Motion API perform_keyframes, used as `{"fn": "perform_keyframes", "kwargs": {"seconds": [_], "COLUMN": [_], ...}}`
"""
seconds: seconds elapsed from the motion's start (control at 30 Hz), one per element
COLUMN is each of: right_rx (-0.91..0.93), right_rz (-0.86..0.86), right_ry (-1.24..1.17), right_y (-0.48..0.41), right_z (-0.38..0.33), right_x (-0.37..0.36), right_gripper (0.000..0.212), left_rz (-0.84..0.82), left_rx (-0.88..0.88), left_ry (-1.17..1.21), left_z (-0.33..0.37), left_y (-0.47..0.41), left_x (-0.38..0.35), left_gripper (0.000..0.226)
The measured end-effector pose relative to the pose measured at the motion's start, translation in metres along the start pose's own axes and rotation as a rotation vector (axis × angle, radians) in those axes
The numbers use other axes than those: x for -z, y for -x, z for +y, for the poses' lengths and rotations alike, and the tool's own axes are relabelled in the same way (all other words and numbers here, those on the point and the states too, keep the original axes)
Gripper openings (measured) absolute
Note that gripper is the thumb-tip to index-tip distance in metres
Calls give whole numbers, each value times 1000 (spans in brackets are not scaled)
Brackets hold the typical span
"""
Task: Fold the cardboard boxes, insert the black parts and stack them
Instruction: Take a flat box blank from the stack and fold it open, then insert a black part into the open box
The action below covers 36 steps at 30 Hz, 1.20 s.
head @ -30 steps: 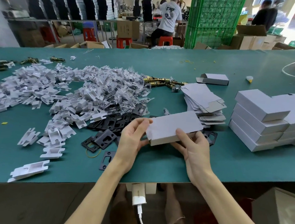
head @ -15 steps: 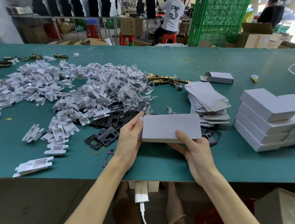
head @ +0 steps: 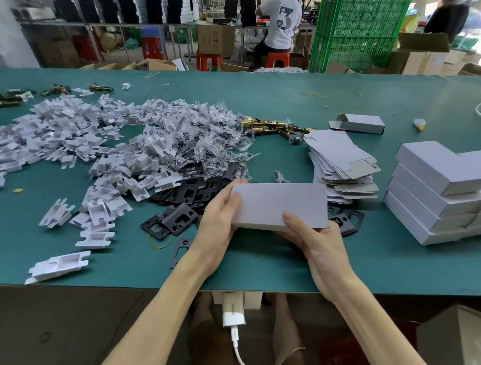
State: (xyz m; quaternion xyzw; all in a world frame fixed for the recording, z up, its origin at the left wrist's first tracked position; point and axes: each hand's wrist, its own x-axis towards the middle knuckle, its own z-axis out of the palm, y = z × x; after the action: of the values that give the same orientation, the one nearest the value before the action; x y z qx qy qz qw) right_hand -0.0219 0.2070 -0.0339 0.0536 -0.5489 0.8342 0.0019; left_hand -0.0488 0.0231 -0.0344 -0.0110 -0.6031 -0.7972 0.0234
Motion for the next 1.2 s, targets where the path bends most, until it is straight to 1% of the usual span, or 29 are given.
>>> {"fn": "perform_keyframes", "kwargs": {"seconds": [0.07, 0.17, 0.27, 0.4, 0.5, 0.6, 0.63, 0.7, 0.73, 0.8, 0.87, 0.9, 0.93, 0.97, 1.0, 1.1, 1.13, 1.2], "right_rx": [-4, -9, -17, -15, -5, 25, 39, 81, 104, 152, 184, 178, 167, 159, 162, 178, 185, 195], "right_rz": [3, 8, 9, 22, 28, 23, 5, -55, -84, -104, -42, -5, 7, -8, -42, -127, -125, -71], "right_ry": [-15, 9, 86, 154, 147, 216, 252, 327, 361, 392, 364, 317, 273, 251, 256, 323, 344, 358], "right_y": [-1, 0, 1, 1, 3, 3, 4, 7, 8, 8, 7, 6, 6, 5, 5, 5, 6, 6], "right_z": [0, 1, 3, 3, 1, 1, 1, 1, 1, 2, 1, 0, -1, -2, -2, -2, -2, -2], "right_x": [1, 2, 2, 0, 0, -3, -6, -12, -14, -14, -11, -9, -8, -7, -7, -12, -13, -13], "right_gripper": [30, 37, 41, 45, 41, 34, 32, 33, 36, 46, 69, 81, 89, 92, 90, 68, 63, 59], "left_rz": [-15, 0, 7, -37, -101, -26, 8, 57, 78, 120, 156, 165, 156, 127, 88, -3, -8, -6], "left_rx": [-33, -49, -60, -75, -62, -73, -74, -73, -65, -38, -10, 3, 11, 19, 20, 7, -3, -36], "left_ry": [-62, -3, 32, -98, -148, -96, -65, -10, 16, 33, -6, -29, -41, -40, -41, -95, -128, -215], "left_z": [-4, -4, -5, -7, -5, -3, -2, 0, 1, 3, 3, 2, 3, 3, 4, 7, 6, 6], "left_y": [-1, -2, -6, -3, 0, -2, -3, -3, -2, 0, 0, 1, 1, 3, 4, 8, 9, 10], "left_x": [1, 2, 3, 3, 2, 2, 2, 0, -1, -2, -3, -4, -4, -4, -5, -8, -9, -12], "left_gripper": [31, 30, 32, 33, 35, 42, 41, 32, 30, 35, 42, 42, 39, 34, 30, 28, 29, 35]}}
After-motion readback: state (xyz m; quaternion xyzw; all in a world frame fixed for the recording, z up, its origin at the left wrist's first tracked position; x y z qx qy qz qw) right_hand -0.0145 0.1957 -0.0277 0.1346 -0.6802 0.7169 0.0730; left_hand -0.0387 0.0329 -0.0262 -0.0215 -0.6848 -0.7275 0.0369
